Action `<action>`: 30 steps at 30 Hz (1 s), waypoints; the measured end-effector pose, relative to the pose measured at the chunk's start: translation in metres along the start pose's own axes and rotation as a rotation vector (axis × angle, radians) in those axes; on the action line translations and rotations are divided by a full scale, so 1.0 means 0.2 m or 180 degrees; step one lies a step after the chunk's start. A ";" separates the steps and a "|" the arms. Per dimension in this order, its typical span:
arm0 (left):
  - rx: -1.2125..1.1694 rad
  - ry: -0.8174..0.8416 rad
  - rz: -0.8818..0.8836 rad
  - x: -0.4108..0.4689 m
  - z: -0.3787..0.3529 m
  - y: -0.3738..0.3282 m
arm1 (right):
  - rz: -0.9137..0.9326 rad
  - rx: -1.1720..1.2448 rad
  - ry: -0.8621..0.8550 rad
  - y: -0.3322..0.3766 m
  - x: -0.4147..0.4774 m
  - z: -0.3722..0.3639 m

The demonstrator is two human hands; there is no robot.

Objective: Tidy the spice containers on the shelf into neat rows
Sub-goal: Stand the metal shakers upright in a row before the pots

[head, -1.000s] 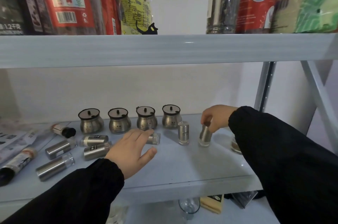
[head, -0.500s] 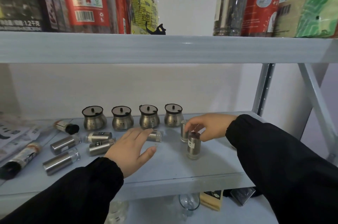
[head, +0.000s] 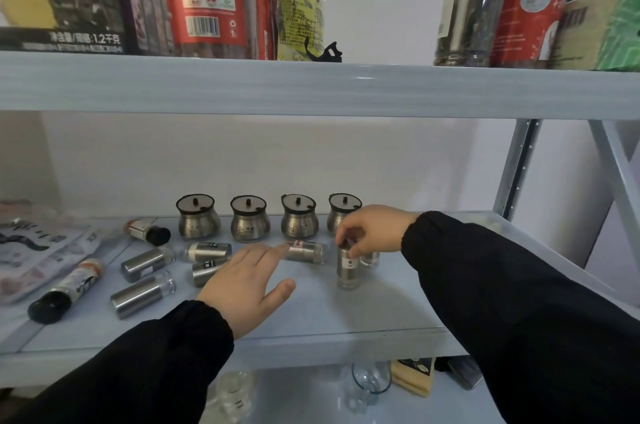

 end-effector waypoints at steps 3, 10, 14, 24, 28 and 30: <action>0.0051 0.0001 0.0011 -0.02 0.02 0.03 | -0.0001 -0.0205 -0.0022 0.00 0.08 -0.01; 0.0151 -0.0059 0.0079 -0.06 0.05 0.10 | -0.0060 -0.0490 -0.0143 -0.02 0.20 0.00; 0.0227 -0.0119 0.0120 -0.07 0.06 0.14 | -0.0088 -0.0568 -0.0158 -0.02 0.22 0.01; 0.0253 -0.0127 0.0133 -0.07 0.07 0.17 | -0.0126 -0.0761 -0.0167 -0.02 0.21 0.00; 0.0203 -0.0153 0.0147 -0.08 0.07 0.19 | -0.0130 -0.0661 -0.0366 0.01 0.23 0.04; 0.0190 -0.0169 0.0145 -0.08 0.09 0.20 | -0.0024 -0.0587 -0.0582 0.08 0.25 0.06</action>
Point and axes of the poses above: each hand's wrist, its own x-axis towards the middle knuckle, its own z-axis out of the back of the hand, y = z × x, the point moved 7 cm from there along x, towards the middle knuckle, and after that the axes turned 11 degrees about -y, right-handed, at the moved point
